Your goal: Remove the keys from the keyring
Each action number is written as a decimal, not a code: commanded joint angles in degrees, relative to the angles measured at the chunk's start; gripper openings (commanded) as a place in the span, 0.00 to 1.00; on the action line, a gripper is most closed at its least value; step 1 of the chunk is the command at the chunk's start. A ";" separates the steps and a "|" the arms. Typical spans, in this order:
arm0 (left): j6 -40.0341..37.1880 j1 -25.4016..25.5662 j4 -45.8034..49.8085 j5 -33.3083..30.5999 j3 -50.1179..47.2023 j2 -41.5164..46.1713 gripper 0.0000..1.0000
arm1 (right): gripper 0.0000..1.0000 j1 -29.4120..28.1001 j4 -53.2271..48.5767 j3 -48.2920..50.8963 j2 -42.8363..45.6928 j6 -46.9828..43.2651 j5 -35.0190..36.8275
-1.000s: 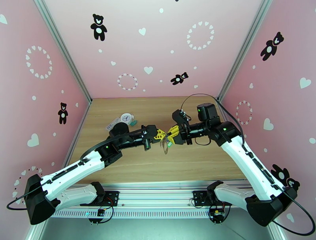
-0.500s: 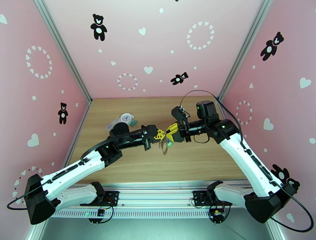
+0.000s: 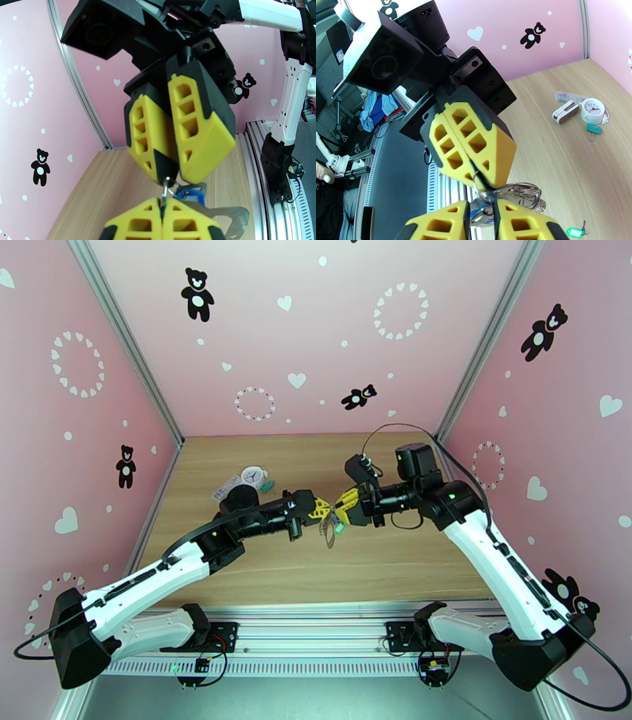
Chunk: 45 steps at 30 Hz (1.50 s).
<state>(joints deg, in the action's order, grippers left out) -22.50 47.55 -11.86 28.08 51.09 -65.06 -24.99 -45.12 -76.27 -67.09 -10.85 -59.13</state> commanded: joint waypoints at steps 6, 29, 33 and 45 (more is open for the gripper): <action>-0.88 -0.35 -0.14 -1.71 1.96 -0.69 0.00 | 0.18 -0.12 -1.09 -1.19 0.91 1.10 -1.69; -0.44 -0.35 -0.27 -0.63 2.61 -0.77 0.00 | 0.19 -0.06 4.45 -1.60 -1.62 6.52 1.94; -0.66 -0.35 -0.10 -0.95 2.57 -0.50 0.00 | 0.19 -0.12 2.72 -1.28 -1.38 5.63 2.27; -0.58 -0.36 -0.70 -1.14 2.38 -0.33 0.00 | 0.20 -0.14 6.46 1.12 -0.90 9.22 2.46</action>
<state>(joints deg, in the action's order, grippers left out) -22.50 47.37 -11.05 27.31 51.62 -65.89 -25.06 -40.80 -75.94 -68.23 -3.36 -56.64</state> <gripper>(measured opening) 0.049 0.195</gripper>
